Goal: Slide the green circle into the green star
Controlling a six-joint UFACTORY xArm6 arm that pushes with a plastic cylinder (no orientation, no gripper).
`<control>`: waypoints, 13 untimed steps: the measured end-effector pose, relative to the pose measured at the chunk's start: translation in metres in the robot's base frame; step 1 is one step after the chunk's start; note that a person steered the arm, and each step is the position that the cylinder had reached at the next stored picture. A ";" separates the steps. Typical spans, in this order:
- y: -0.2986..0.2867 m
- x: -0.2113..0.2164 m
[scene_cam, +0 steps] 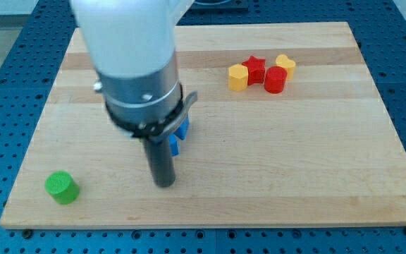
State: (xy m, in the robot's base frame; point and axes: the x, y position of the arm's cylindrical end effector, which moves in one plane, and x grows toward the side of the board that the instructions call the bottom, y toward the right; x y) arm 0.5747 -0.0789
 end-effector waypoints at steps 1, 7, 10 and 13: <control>-0.024 0.039; -0.156 0.036; -0.140 -0.011; -0.145 -0.070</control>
State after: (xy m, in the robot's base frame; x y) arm 0.5047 -0.2241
